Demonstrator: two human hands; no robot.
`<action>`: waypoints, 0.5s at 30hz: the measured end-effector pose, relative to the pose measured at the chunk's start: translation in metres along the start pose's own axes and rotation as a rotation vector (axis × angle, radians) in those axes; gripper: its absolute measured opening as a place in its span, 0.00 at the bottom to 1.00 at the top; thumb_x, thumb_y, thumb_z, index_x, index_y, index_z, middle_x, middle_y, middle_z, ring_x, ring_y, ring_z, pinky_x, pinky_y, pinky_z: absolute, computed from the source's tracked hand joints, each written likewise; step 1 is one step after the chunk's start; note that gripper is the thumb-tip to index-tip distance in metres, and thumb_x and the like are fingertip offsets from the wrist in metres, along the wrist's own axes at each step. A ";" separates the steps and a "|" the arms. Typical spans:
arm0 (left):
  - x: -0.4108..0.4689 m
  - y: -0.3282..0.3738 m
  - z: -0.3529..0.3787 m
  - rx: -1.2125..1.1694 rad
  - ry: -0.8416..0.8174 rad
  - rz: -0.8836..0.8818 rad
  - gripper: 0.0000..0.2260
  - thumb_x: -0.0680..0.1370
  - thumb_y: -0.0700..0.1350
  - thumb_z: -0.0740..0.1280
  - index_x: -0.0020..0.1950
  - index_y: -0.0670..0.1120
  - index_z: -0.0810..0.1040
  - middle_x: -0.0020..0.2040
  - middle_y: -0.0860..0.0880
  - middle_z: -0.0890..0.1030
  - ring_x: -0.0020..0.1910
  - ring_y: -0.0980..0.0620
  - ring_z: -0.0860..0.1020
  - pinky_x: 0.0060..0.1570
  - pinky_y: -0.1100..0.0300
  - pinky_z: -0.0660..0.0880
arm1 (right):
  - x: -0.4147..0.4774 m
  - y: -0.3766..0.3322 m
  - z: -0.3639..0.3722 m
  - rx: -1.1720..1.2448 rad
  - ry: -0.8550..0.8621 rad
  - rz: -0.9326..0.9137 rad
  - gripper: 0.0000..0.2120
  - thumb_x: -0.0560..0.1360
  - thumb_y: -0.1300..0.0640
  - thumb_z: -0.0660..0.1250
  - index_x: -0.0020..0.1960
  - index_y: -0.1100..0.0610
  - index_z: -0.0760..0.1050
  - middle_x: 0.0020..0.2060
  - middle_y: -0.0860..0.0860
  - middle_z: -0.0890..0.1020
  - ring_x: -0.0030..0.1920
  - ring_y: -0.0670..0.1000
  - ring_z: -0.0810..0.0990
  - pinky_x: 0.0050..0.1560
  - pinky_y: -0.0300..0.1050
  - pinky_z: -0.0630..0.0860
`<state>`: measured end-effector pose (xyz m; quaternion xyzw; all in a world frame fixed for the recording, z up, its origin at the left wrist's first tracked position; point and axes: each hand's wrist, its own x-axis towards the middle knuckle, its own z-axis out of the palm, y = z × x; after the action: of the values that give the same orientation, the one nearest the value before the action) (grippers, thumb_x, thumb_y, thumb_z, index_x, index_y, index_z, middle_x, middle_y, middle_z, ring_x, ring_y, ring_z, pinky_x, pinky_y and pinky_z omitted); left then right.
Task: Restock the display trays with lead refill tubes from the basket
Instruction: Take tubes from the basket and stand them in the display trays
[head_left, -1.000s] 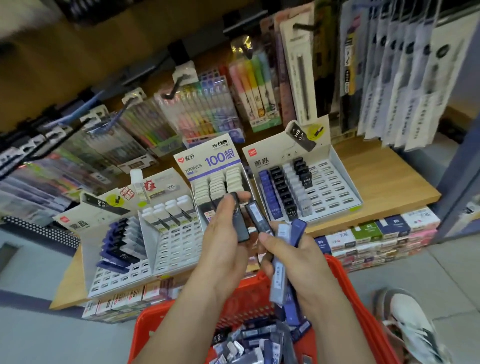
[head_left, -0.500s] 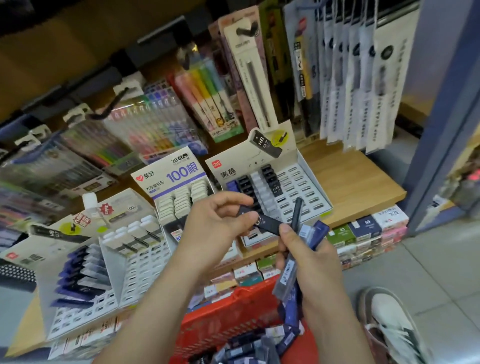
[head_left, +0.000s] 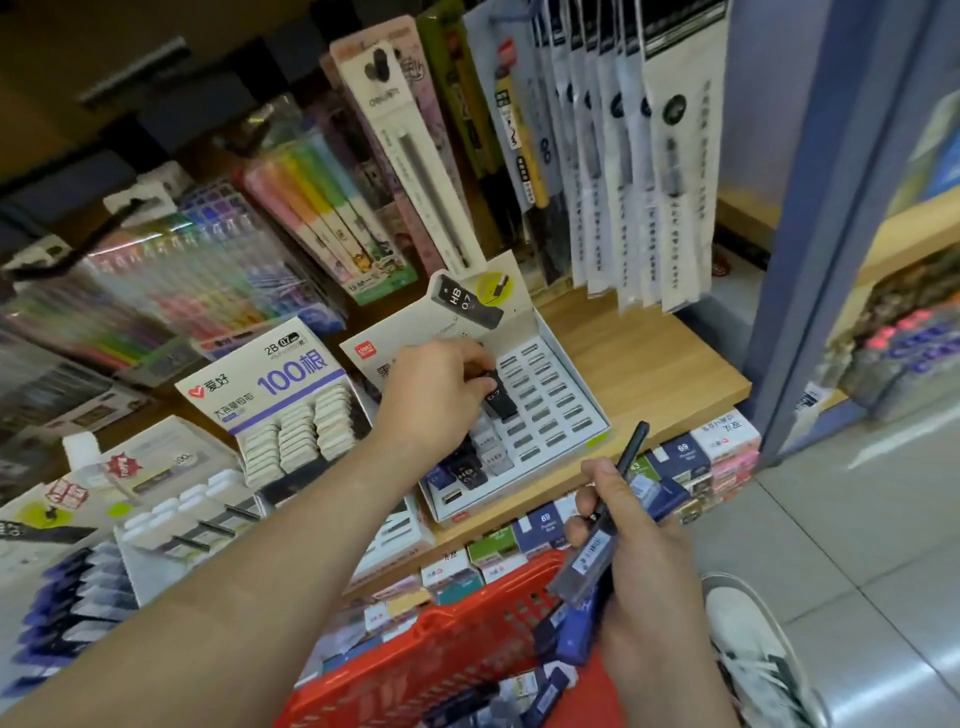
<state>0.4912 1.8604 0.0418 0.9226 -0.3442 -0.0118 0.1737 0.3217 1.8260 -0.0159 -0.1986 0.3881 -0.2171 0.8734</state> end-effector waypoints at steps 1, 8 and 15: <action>0.000 0.000 0.001 -0.019 -0.003 -0.011 0.08 0.74 0.42 0.71 0.53 0.48 0.83 0.47 0.51 0.84 0.48 0.53 0.80 0.54 0.59 0.75 | 0.001 -0.001 -0.001 0.004 -0.002 0.001 0.23 0.76 0.53 0.69 0.66 0.65 0.71 0.29 0.50 0.75 0.25 0.48 0.71 0.23 0.41 0.68; 0.002 0.007 -0.001 -0.012 -0.039 -0.003 0.06 0.74 0.42 0.72 0.50 0.46 0.84 0.45 0.51 0.84 0.43 0.54 0.80 0.49 0.64 0.73 | -0.001 0.000 -0.001 0.010 -0.027 0.022 0.13 0.75 0.54 0.69 0.53 0.62 0.76 0.28 0.50 0.74 0.25 0.48 0.71 0.26 0.43 0.67; 0.009 0.008 -0.002 0.124 -0.103 0.034 0.07 0.74 0.44 0.71 0.52 0.48 0.84 0.49 0.50 0.84 0.50 0.52 0.80 0.55 0.59 0.75 | -0.002 -0.001 -0.001 0.011 -0.041 0.039 0.18 0.72 0.53 0.70 0.56 0.65 0.78 0.28 0.50 0.75 0.24 0.48 0.71 0.23 0.40 0.67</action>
<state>0.4935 1.8499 0.0469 0.9237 -0.3685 -0.0351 0.0984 0.3194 1.8260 -0.0144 -0.1907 0.3727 -0.1979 0.8863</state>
